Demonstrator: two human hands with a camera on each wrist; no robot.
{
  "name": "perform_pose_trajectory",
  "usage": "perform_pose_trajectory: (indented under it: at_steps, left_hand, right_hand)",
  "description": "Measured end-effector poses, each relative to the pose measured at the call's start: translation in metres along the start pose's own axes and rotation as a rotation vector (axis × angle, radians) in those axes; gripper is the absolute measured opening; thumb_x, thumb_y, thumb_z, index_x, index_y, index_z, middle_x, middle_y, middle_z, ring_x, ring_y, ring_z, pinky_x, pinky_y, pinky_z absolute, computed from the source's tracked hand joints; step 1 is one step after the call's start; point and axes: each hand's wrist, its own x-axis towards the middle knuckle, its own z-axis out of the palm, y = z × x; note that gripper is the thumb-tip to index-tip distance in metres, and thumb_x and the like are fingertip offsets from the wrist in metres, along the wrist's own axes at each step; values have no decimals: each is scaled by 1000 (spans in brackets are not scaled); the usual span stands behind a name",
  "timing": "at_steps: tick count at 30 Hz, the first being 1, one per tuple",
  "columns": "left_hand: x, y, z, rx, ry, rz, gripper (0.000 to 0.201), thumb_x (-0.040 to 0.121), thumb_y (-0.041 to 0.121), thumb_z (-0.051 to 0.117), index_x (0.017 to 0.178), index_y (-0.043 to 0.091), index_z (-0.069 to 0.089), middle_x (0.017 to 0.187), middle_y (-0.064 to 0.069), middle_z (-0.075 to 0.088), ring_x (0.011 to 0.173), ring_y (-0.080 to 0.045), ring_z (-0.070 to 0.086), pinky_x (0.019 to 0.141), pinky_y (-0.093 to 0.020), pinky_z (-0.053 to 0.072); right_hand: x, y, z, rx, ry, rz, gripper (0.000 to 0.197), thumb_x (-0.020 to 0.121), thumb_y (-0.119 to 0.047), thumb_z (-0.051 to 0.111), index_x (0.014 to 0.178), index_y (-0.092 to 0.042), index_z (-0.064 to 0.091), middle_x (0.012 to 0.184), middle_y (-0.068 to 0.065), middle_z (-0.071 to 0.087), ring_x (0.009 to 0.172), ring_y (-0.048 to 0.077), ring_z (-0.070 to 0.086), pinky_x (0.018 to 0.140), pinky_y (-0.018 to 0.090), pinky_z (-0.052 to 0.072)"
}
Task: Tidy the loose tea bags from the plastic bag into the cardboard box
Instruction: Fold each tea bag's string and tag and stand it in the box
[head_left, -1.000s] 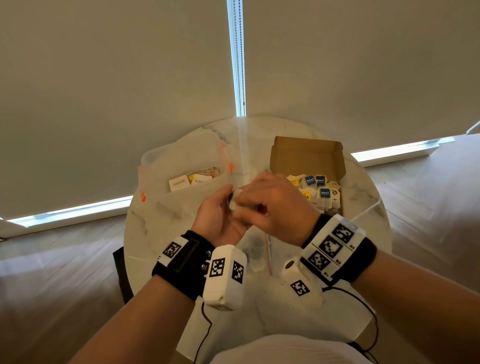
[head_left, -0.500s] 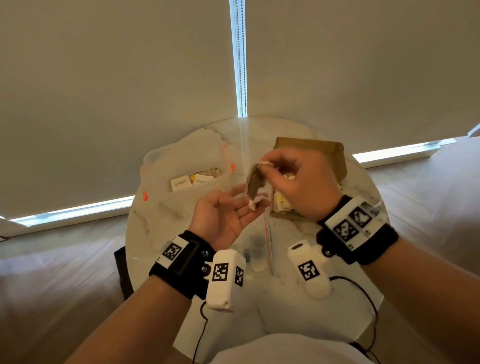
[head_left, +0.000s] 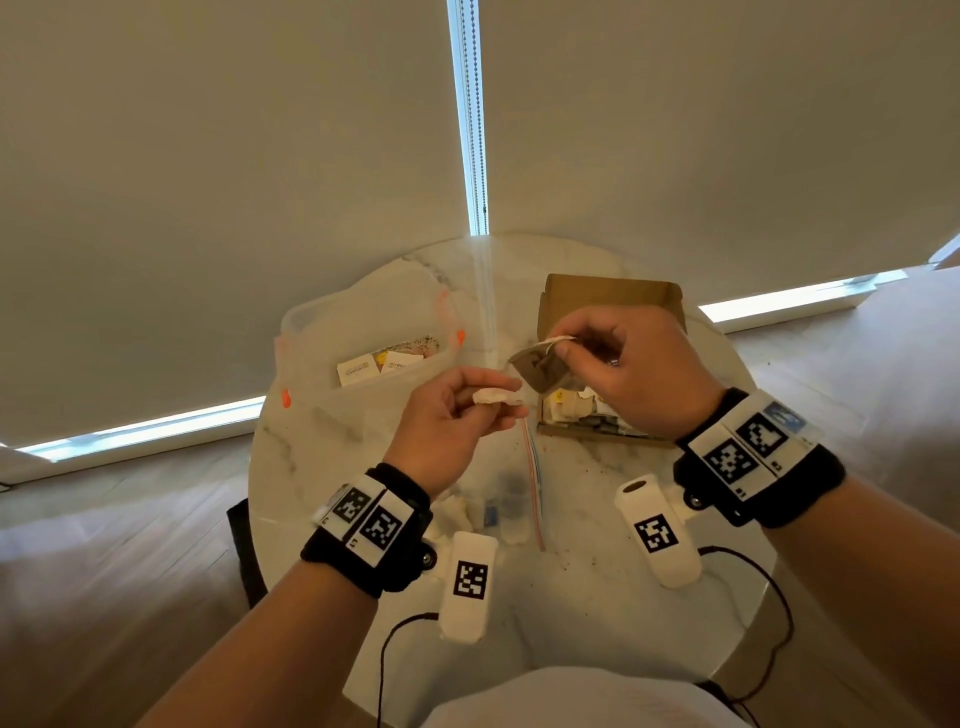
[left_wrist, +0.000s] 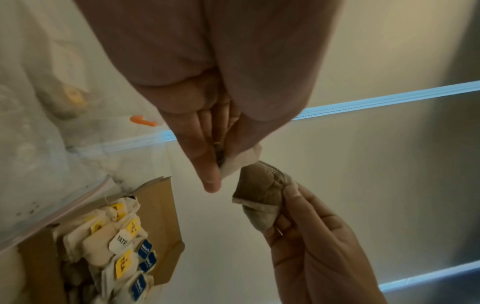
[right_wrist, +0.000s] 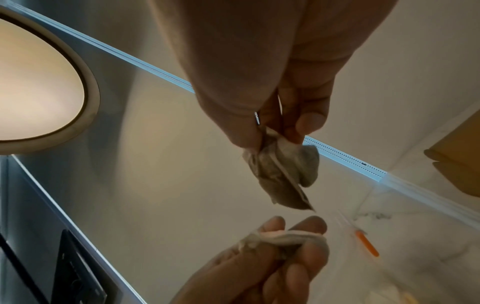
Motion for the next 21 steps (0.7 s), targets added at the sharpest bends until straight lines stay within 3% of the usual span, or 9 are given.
perform_pose_trajectory:
  at_steps: [2,4,5,7,10,14,17,21]
  left_hand:
    - [1,2,-2,90,28,-1,15,97,-1,54,99,5,69,93,-12,75,81,-20,73,71,-24,56]
    - [5,1,-8,278,94,30,13,95,9,62,94,14,74,83,-1,76,71,-12,68,65,-24,53]
    - [7,0,-12,377,130,54,13,92,14,67,90,23,76,80,5,75,71,-11,67,66,-24,52]
    - [11,0,-19,475,153,88,15,88,21,73,85,34,76,82,9,75,78,-18,67,75,-28,54]
    - [13,7,-18,474,116,117,14,85,16,76,83,30,77,79,7,75,77,-12,67,76,-23,52]
    - [11,17,-13,434,5,118,10,83,7,77,86,17,77,78,1,75,70,-5,68,71,-18,51]
    - [7,21,-13,333,-122,96,11,88,4,69,93,11,76,82,-3,76,77,-13,72,72,-25,56]
    - [2,28,-15,258,-224,69,18,92,4,63,100,14,74,87,2,76,83,-10,71,71,-21,54]
  right_hand:
    - [-2,-3,-2,-73,-87,0,13,94,-19,61,103,-21,70,87,-12,66,80,9,61,73,30,53]
    - [-2,-5,-5,-117,-200,4,13,96,-19,59,103,-22,70,86,-17,62,81,4,58,73,17,46]
    - [-2,-6,-6,-129,-256,-6,13,95,-19,59,102,-22,70,87,-18,60,82,1,56,71,9,40]
    - [-3,-10,-6,-168,-362,-49,12,94,-20,60,101,-23,70,93,-14,58,83,-1,51,69,5,34]
    - [-6,-17,1,-191,-457,-136,12,92,-19,64,99,-23,73,97,-8,52,81,-2,44,71,5,32]
    - [-5,-17,13,-152,-338,-292,15,88,-18,67,99,-20,76,88,-5,57,74,0,43,66,8,31]
    - [-2,-15,17,-81,-217,-295,17,86,-15,70,101,-17,76,86,-3,63,70,-4,46,67,8,39]
    - [-4,-14,21,-37,-91,-220,18,83,-12,74,101,-10,70,83,-11,61,71,-6,51,70,8,44]
